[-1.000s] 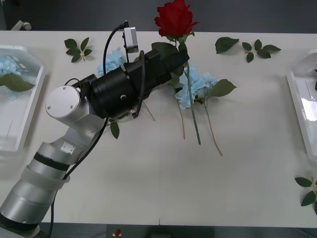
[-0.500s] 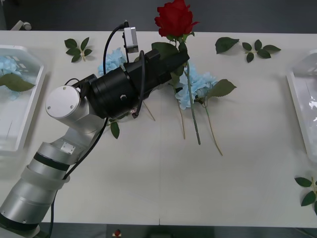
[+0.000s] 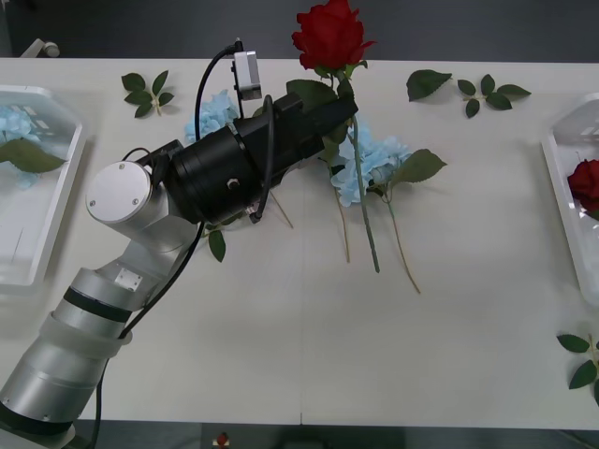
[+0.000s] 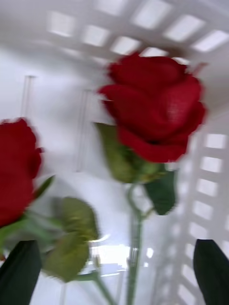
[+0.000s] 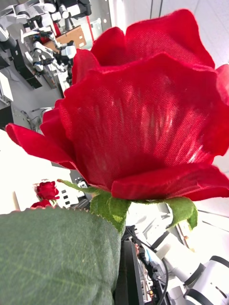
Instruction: Put the red flowers into the right box and the blue flowers into the left box
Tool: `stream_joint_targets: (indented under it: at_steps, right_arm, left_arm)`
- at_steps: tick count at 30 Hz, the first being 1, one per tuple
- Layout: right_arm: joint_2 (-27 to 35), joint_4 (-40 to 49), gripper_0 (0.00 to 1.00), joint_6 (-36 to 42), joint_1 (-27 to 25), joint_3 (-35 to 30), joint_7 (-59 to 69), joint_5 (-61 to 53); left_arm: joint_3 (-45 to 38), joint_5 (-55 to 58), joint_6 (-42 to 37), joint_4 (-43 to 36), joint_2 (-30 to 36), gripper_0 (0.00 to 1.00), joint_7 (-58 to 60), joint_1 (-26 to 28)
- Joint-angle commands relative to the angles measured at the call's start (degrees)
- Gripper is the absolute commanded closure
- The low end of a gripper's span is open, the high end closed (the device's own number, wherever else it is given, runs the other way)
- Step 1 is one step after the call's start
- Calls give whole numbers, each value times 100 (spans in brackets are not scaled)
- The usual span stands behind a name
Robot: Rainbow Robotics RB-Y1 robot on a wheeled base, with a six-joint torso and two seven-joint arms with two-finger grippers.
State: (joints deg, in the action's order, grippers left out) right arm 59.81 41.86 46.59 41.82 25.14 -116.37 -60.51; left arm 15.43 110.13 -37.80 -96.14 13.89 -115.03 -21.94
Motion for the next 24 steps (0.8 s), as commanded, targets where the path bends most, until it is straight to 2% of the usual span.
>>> stream_joint_targets:
  at_steps: [1, 3, 8, 10, 15, 17, 24]
  right_arm:
    - [611, 630, 4, 501, 169, -88, -730, -1095]
    - [761, 832, 3, 747, 142, -106, -940, -1754]
    - [1059, 1298, 0, 1292, -130, -106, -1679, -4426]
    - [1138, 1588, 0, 1371, -288, -106, -1942, -4997]
    - [1367, 2775, 0, 1380, -860, -106, -2241, -6096]
    - [1437, 3443, 0, 1186, -1185, -114, -2250, -6623]
    - [1464, 4814, 0, 518, -2037, -132, -2312, -7625]
  left_arm:
    - [-32, 70, 150, -71, -1, 100, -257, 23]
    - [-32, 61, 203, -71, -1, 100, -248, 6]
    - [-40, 61, 255, 96, 17, 100, -257, -153]
    - [-40, 61, 255, 166, 43, 100, -257, -223]
    - [-40, 53, 255, 245, 61, 100, -257, -328]
    - [-40, 53, 255, 280, 61, 100, -257, -355]
    - [-32, 53, 273, 289, 61, 100, -248, -381]
